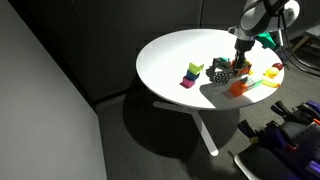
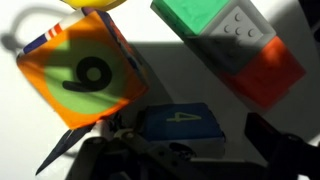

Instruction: Pick up the square plush toy on the left and put it on top of the square push toy in the middle

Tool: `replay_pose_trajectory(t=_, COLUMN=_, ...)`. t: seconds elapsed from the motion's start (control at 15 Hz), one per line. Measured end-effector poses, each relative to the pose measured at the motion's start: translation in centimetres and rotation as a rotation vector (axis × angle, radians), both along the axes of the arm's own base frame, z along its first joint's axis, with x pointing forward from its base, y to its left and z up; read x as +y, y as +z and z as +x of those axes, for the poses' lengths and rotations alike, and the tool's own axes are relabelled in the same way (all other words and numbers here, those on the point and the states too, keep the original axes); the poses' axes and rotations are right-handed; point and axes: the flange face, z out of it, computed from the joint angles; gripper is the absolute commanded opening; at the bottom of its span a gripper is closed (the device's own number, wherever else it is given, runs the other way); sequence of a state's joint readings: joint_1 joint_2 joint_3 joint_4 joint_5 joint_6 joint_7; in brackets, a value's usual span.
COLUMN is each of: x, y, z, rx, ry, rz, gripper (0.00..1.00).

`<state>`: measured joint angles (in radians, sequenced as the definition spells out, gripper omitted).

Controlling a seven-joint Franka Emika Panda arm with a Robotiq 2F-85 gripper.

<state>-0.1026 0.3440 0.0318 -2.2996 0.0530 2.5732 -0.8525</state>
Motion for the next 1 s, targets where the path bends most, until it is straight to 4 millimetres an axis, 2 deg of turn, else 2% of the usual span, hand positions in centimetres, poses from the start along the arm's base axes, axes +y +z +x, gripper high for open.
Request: replay_pose_trajectory(t=1.0, x=1.1, y=-0.1, z=0.5, rx=-0.01, ry=0.023, rz=0.004, gripper=1.0)
